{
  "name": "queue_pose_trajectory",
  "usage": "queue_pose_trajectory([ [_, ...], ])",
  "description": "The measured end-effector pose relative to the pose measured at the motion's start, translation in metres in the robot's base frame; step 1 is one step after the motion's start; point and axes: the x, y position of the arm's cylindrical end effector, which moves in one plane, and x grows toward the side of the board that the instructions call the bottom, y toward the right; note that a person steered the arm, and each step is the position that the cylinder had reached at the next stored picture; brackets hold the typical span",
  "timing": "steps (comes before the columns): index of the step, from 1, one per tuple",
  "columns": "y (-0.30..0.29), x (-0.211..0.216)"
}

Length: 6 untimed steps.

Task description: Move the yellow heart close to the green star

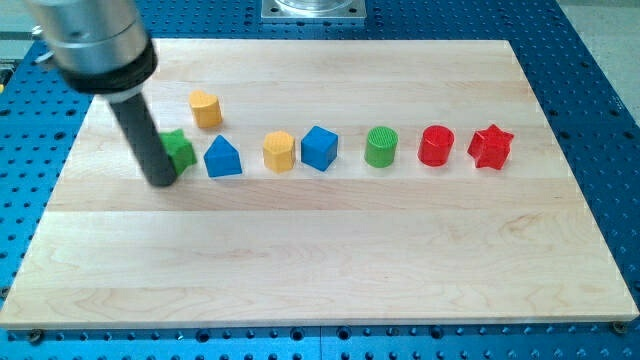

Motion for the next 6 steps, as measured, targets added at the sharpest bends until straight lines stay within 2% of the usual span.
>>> queue_pose_trajectory([
  [1,0.021,-0.053],
  [2,-0.008,-0.058],
  [3,0.056,-0.079],
  [4,0.057,-0.071],
  [5,-0.031,-0.082],
  [6,0.016,-0.11],
])
